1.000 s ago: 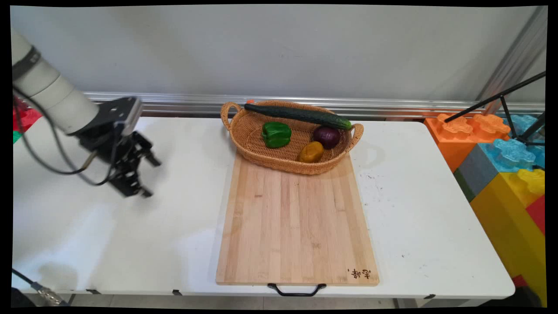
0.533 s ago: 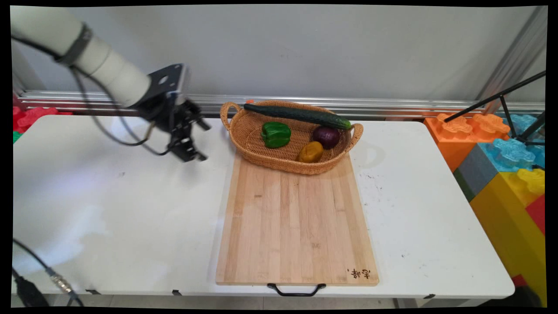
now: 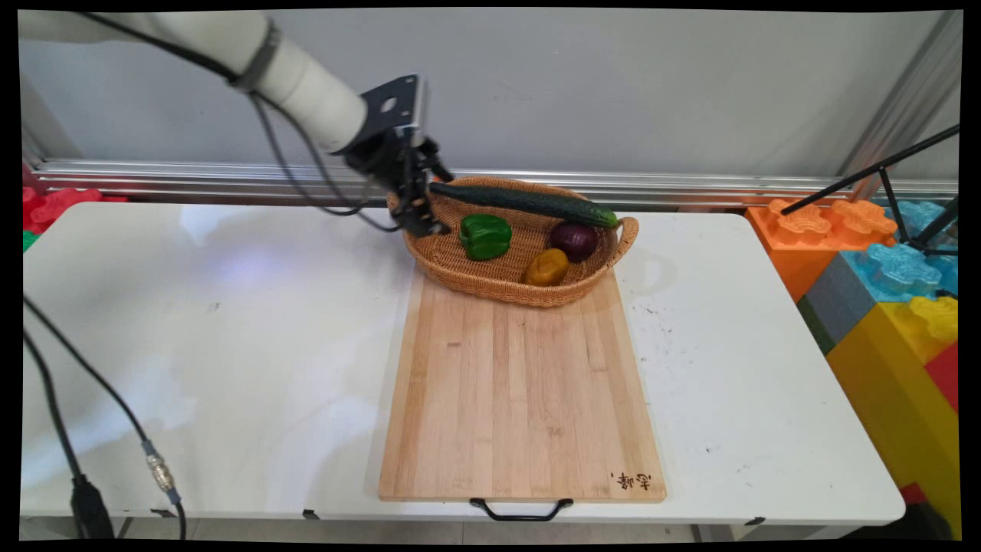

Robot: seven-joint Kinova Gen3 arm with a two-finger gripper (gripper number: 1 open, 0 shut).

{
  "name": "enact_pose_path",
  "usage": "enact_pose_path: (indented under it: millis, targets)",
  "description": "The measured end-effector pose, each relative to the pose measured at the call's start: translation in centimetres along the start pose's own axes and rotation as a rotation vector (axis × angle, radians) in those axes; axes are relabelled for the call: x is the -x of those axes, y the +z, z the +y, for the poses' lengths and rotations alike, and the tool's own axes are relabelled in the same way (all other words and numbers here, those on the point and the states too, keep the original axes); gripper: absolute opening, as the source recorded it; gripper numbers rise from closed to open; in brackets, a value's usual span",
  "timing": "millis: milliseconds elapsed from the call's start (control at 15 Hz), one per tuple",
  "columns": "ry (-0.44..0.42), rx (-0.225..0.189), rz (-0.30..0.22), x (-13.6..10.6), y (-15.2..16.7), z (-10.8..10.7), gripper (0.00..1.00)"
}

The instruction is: Pick up the cucumber from the vegetable basket

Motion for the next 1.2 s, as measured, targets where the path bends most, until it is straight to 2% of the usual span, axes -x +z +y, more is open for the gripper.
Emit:
enact_pose_path:
  millis: [400, 800, 1200]
  targets:
    - [0.051, -0.055, 0.022, -3.3, 5.5, -3.0, 1.00]
    - [0.131, -0.079, 0.035, -5.4, 10.7, -3.6, 1.00]
    - [0.208, -0.102, 0.035, -5.9, 14.6, -3.6, 1.00]
